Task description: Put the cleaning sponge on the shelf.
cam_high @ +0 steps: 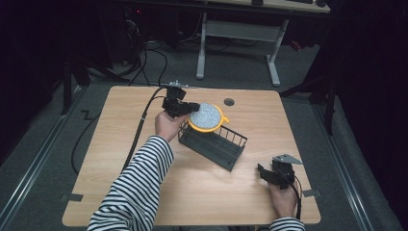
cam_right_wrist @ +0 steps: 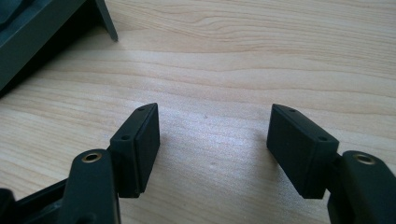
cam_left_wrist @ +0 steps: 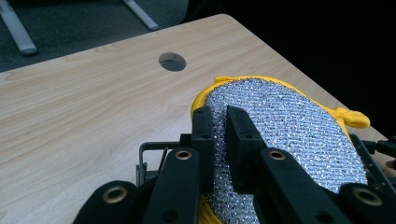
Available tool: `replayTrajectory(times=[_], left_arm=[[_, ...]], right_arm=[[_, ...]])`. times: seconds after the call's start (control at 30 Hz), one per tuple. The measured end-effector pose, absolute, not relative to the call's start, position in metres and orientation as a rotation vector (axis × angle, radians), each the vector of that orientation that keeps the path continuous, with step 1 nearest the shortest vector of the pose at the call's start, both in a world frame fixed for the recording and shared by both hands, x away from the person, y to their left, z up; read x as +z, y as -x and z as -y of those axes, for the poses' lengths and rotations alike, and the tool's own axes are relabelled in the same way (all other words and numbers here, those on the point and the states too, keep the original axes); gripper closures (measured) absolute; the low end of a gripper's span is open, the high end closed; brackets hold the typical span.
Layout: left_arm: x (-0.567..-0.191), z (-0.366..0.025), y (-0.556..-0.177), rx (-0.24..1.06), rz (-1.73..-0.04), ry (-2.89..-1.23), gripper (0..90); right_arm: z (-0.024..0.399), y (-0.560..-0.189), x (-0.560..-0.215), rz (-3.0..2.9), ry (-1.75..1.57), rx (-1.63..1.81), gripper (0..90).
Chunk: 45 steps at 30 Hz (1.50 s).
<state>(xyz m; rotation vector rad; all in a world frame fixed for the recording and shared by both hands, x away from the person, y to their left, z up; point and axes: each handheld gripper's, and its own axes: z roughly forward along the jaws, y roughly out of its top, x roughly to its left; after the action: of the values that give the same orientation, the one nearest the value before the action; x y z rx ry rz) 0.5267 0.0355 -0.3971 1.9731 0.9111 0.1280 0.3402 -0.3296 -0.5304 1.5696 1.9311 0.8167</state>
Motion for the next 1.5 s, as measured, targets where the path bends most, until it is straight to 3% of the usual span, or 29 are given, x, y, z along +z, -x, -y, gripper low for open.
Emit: replayTrajectory(times=[0.57,1.5], left_arm=[[-0.422,-0.021,-0.526,0.164,-0.894,-2.039,82.6],[-0.415,-0.019,-0.529,0.244,-0.856,-1.992,89.1]], right_arm=[[0.329,-0.34,-0.531,-1.95,-1.552,0.823,33.0],[0.329,-0.341,-0.53,-1.954,-1.553,0.823,33.0]])
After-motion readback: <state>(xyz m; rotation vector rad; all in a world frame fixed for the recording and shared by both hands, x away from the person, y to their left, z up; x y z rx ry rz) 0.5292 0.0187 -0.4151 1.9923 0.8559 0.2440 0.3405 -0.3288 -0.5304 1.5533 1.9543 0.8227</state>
